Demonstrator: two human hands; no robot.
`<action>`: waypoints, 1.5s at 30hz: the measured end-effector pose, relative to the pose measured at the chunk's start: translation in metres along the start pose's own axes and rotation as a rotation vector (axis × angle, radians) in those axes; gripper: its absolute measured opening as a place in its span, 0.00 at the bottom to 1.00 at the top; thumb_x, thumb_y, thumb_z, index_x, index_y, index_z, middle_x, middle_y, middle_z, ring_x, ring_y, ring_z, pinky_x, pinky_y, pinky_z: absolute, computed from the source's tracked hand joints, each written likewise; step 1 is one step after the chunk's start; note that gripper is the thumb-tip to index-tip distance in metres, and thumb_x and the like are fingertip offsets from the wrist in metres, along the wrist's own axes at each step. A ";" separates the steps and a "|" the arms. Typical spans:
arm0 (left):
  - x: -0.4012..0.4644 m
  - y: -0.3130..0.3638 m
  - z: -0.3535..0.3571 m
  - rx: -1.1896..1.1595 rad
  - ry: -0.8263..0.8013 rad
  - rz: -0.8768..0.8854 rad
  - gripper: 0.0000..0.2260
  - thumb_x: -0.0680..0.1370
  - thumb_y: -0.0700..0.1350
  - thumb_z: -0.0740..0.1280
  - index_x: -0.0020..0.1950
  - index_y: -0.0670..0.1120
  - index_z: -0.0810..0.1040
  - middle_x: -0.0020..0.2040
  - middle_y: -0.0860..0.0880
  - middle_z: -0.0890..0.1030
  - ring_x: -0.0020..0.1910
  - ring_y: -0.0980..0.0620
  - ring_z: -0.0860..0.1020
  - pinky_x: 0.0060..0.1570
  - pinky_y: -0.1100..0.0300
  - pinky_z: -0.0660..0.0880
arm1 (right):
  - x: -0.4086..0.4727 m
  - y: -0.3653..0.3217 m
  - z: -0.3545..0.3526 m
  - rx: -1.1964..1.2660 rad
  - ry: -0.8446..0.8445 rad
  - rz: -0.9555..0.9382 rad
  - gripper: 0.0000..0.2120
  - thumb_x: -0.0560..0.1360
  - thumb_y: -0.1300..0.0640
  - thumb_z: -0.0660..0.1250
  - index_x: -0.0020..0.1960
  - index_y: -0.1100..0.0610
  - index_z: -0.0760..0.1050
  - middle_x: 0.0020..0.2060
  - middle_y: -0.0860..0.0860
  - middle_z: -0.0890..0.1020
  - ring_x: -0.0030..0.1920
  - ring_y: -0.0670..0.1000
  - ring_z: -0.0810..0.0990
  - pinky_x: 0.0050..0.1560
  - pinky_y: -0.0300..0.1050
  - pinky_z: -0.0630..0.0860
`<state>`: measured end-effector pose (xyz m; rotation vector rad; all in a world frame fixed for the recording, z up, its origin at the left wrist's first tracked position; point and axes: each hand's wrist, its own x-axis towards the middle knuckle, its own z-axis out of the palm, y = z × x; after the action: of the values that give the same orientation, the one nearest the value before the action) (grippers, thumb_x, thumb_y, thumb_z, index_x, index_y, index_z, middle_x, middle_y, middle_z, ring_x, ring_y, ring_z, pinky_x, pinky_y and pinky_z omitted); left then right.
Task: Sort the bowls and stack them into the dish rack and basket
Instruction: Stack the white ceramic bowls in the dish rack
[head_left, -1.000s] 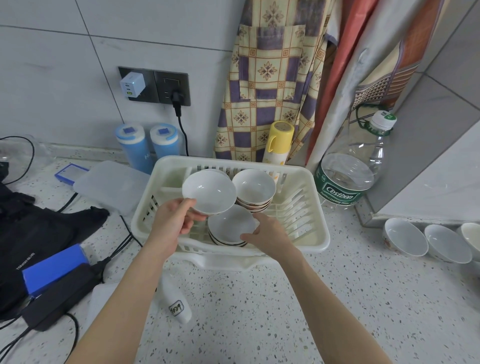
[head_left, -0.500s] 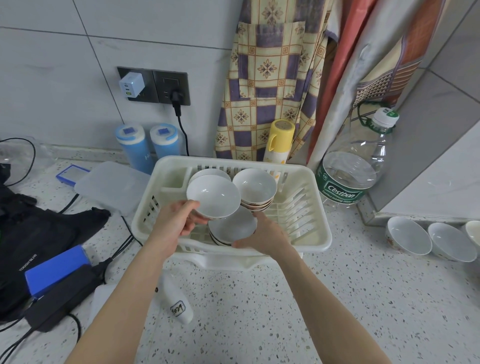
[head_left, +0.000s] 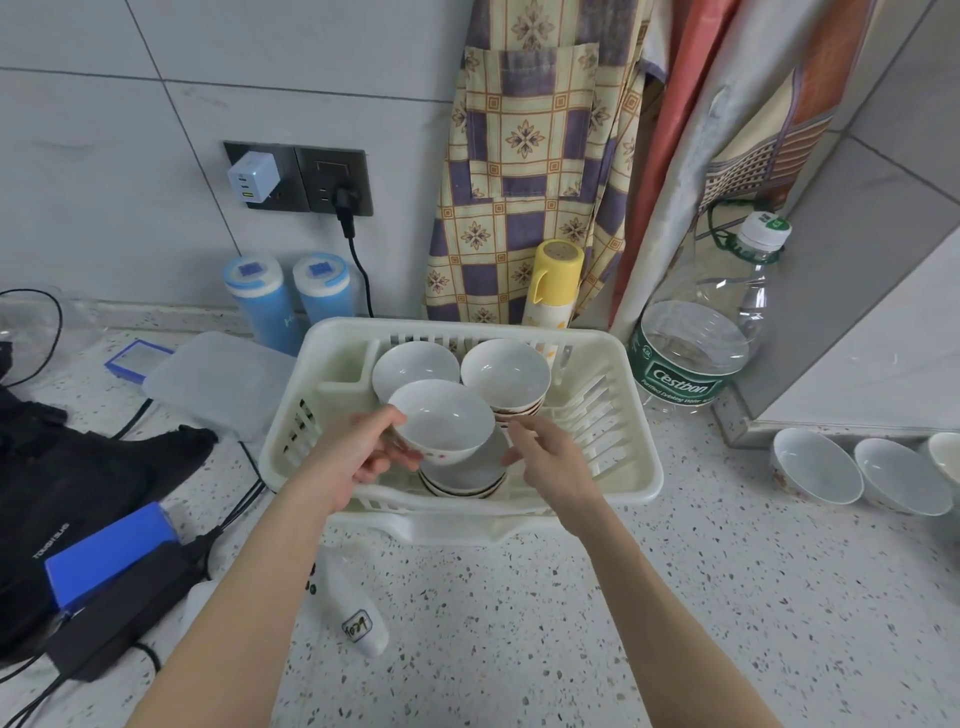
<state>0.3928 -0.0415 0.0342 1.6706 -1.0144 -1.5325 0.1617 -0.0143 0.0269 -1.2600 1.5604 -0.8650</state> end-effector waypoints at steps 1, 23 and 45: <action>0.000 0.001 0.002 0.020 -0.014 -0.015 0.14 0.77 0.47 0.65 0.52 0.37 0.79 0.37 0.38 0.86 0.18 0.57 0.62 0.16 0.67 0.55 | -0.001 -0.002 -0.002 0.048 -0.024 0.011 0.08 0.79 0.45 0.61 0.52 0.41 0.79 0.35 0.49 0.85 0.29 0.39 0.73 0.32 0.33 0.72; 0.010 0.000 0.010 0.145 -0.059 -0.011 0.06 0.78 0.48 0.68 0.52 0.49 0.81 0.35 0.41 0.85 0.17 0.58 0.61 0.17 0.67 0.53 | 0.010 -0.001 0.006 -0.017 -0.053 0.102 0.13 0.72 0.63 0.59 0.30 0.56 0.74 0.22 0.47 0.80 0.25 0.45 0.70 0.25 0.34 0.64; 0.013 -0.011 0.019 0.498 0.116 0.080 0.10 0.71 0.40 0.70 0.49 0.51 0.78 0.41 0.45 0.86 0.40 0.45 0.84 0.40 0.56 0.78 | 0.014 0.008 0.016 -0.458 -0.072 0.034 0.12 0.76 0.57 0.57 0.53 0.56 0.78 0.33 0.52 0.77 0.35 0.54 0.77 0.36 0.44 0.69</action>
<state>0.3756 -0.0465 0.0164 1.9925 -1.4637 -1.1740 0.1734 -0.0253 0.0114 -1.5583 1.7762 -0.4433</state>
